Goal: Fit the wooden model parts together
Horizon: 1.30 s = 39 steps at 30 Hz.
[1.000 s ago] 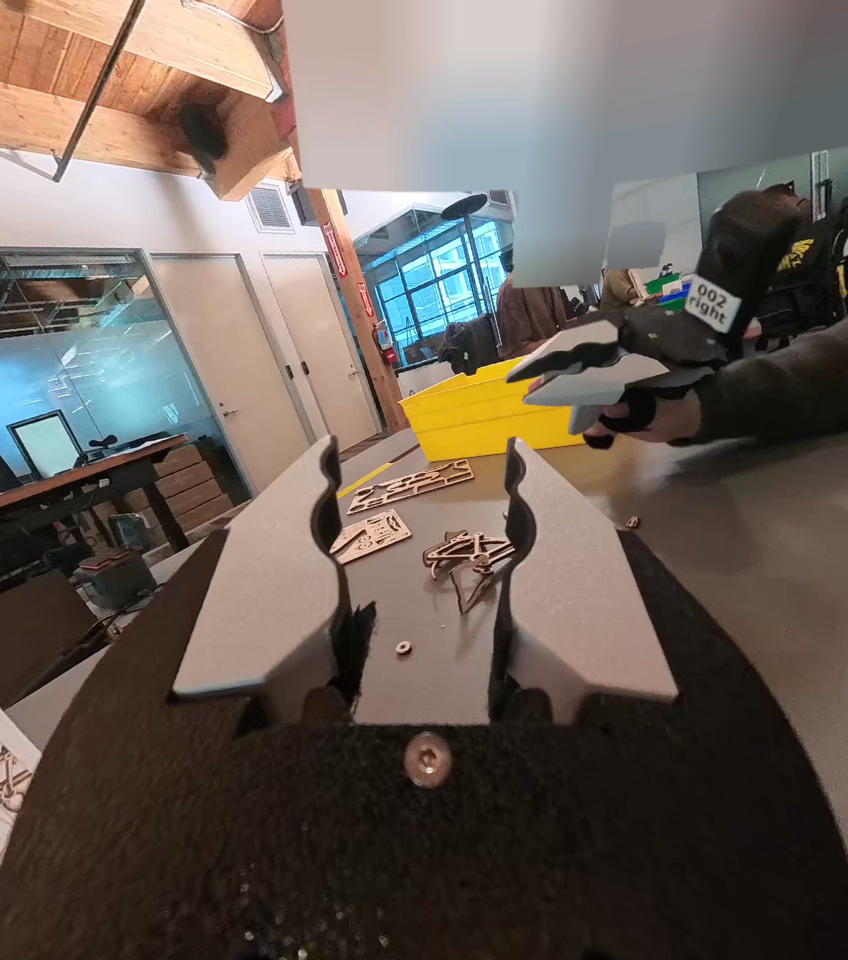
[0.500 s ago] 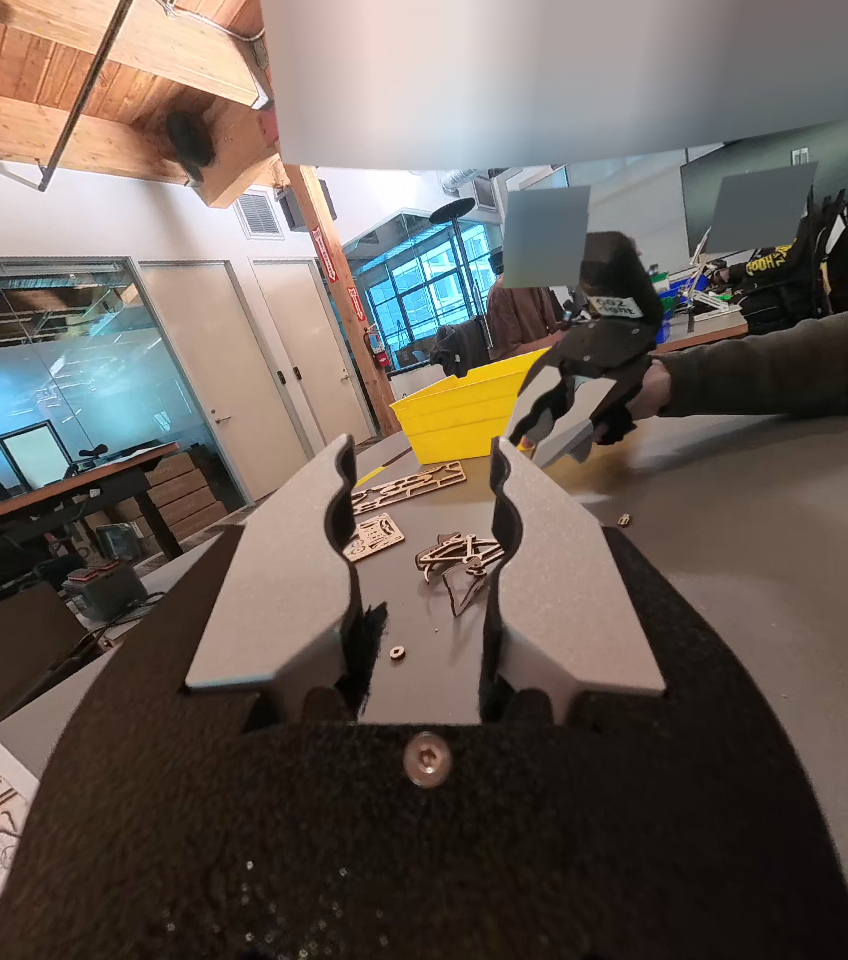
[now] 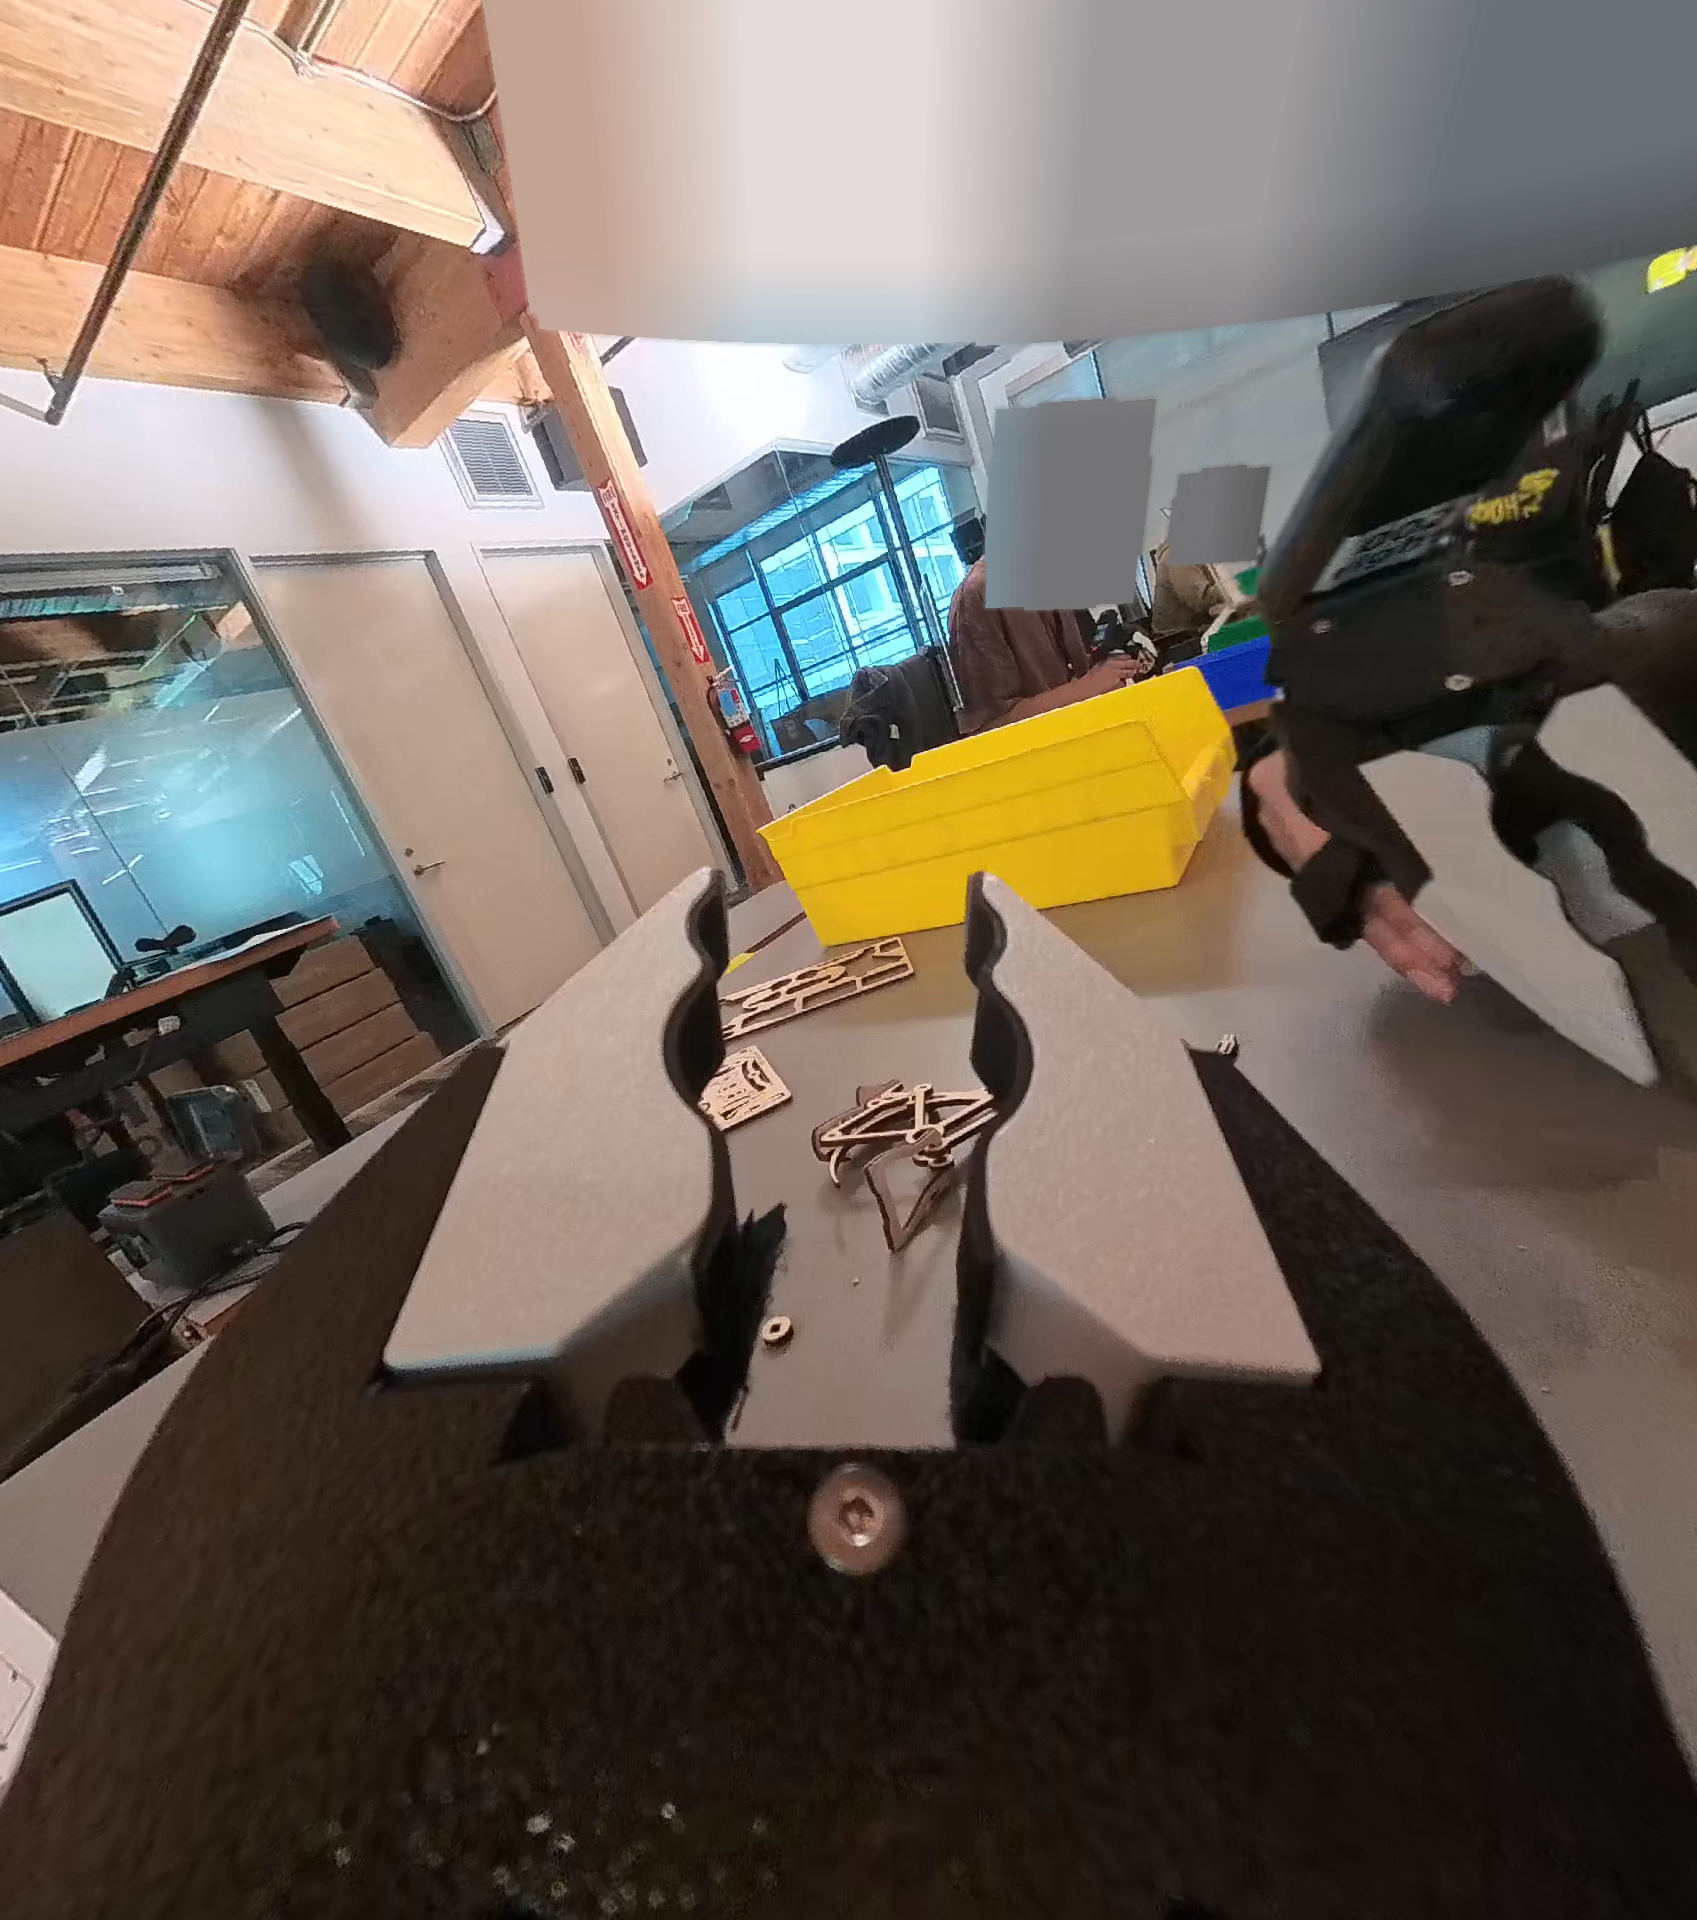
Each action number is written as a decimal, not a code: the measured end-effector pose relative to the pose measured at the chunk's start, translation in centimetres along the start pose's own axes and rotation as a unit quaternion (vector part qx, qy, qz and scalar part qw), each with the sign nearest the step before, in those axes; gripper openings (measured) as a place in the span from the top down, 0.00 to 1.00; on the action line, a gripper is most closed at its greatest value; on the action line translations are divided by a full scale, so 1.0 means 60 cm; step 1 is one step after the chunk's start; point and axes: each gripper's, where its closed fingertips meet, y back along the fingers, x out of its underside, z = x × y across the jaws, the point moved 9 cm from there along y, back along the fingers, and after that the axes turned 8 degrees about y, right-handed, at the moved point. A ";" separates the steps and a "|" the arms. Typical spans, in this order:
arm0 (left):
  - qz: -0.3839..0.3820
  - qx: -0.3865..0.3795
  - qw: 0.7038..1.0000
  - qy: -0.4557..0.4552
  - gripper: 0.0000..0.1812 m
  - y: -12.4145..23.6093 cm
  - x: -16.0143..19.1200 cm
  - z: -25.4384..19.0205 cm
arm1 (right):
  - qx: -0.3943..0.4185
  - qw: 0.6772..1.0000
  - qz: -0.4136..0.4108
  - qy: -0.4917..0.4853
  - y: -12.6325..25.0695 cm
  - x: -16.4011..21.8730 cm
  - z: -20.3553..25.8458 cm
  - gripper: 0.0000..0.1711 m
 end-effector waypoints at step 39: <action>0.013 0.023 1.000 0.002 0.78 -0.010 0.005 -0.007 | 0.077 0.996 0.005 -0.037 -0.016 0.029 -0.047 0.96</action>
